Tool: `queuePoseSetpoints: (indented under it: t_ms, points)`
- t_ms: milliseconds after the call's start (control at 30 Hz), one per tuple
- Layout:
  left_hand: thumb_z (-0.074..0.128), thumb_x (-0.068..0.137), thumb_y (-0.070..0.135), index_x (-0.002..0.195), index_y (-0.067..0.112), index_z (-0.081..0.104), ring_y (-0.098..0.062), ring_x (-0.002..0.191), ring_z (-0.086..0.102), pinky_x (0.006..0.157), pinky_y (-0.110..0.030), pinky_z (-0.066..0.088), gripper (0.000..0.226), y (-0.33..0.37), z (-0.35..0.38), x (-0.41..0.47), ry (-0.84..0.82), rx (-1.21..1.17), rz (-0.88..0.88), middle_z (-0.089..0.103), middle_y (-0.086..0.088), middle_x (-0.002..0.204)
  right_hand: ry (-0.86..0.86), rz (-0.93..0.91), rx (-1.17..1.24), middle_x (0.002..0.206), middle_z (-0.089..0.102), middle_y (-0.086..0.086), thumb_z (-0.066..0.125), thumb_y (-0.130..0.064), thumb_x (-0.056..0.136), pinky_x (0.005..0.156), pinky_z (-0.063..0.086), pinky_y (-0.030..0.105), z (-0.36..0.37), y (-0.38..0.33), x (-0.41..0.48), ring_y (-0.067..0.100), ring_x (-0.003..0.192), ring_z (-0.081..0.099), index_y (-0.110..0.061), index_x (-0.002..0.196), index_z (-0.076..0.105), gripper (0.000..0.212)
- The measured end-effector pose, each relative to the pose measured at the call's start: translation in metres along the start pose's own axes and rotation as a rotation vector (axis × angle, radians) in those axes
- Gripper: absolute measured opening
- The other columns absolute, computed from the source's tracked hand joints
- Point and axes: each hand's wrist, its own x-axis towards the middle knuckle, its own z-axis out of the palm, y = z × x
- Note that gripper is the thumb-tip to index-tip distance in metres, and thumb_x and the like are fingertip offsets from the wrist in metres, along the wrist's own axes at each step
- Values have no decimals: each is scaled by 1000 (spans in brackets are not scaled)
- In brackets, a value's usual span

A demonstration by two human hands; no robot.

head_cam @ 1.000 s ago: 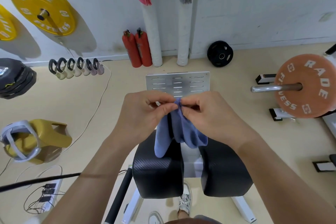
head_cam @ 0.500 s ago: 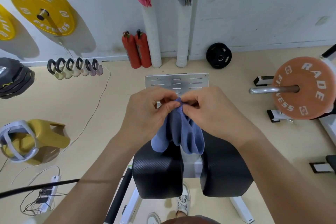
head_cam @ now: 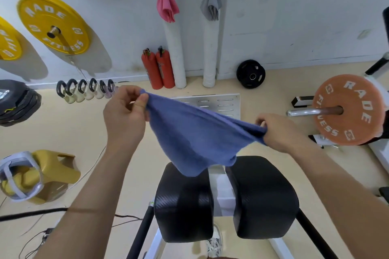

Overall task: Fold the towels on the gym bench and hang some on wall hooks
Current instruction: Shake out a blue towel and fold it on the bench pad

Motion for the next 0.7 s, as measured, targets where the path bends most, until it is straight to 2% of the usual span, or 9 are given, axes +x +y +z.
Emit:
queuePoseSetpoints:
  t_ms: [67, 133, 233, 333, 433, 533, 633, 700]
  points:
    - [60, 88, 5, 75, 29, 58, -6, 42, 50, 56, -24, 44, 27, -12, -2, 6, 13, 18, -68, 57, 0, 56, -105, 40, 178, 77, 63, 4, 65, -4, 77, 54, 45, 25, -13, 11, 7, 21, 66, 59, -23, 83, 58, 21]
    - [61, 87, 5, 74, 26, 59, -8, 43, 51, 55, -23, 44, 25, -22, -1, 8, -5, 5, -125, 58, -6, 58, -199, 88, 335, 76, 63, 8, 62, 1, 82, 43, 38, 19, -29, 12, 11, 16, 55, 57, -13, 89, 61, 15]
    - [62, 88, 1, 79, 20, 63, -8, 48, 59, 54, -20, 51, 21, -35, 2, 9, -69, -51, -212, 65, -7, 68, -243, 124, 471, 76, 59, 13, 56, 3, 85, 41, 35, 17, -43, 14, 19, 13, 52, 50, -9, 96, 61, 17]
    - [59, 88, -5, 94, 18, 68, -13, 66, 65, 68, -20, 55, 25, -49, 8, 11, -206, -41, -262, 69, -5, 83, -244, 167, 602, 76, 59, 8, 56, 5, 85, 45, 42, 16, -47, 14, 34, 12, 58, 54, -13, 90, 61, 19]
    - [63, 83, -4, 99, 23, 71, -12, 83, 64, 76, -21, 49, 33, -59, 17, 17, -272, 89, -260, 71, 0, 93, -109, 151, 711, 78, 59, 6, 58, 9, 82, 45, 46, 13, -41, 12, 56, 11, 64, 55, -16, 78, 62, 25]
    - [66, 79, -1, 89, 26, 72, -8, 79, 63, 76, -24, 46, 29, -55, 25, 28, -187, 65, -264, 71, 6, 86, 134, 99, 717, 73, 60, 3, 58, 10, 80, 46, 46, 15, -44, 4, 69, 14, 66, 54, -17, 73, 64, 28]
    - [67, 78, -1, 80, 30, 71, -4, 75, 62, 74, -19, 45, 31, -48, 26, 32, -117, 27, -217, 70, 9, 82, 383, -6, 395, 75, 62, -3, 56, 1, 79, 58, 40, 22, -54, 1, 60, 16, 66, 53, -17, 85, 68, 22]
    - [66, 77, -4, 77, 30, 70, -4, 75, 62, 72, -16, 46, 35, -47, 24, 23, -112, 18, -195, 70, 9, 82, 445, -14, 199, 87, 66, 4, 55, -6, 82, 68, 41, 27, -47, 10, 48, 25, 79, 58, -15, 95, 65, 19]
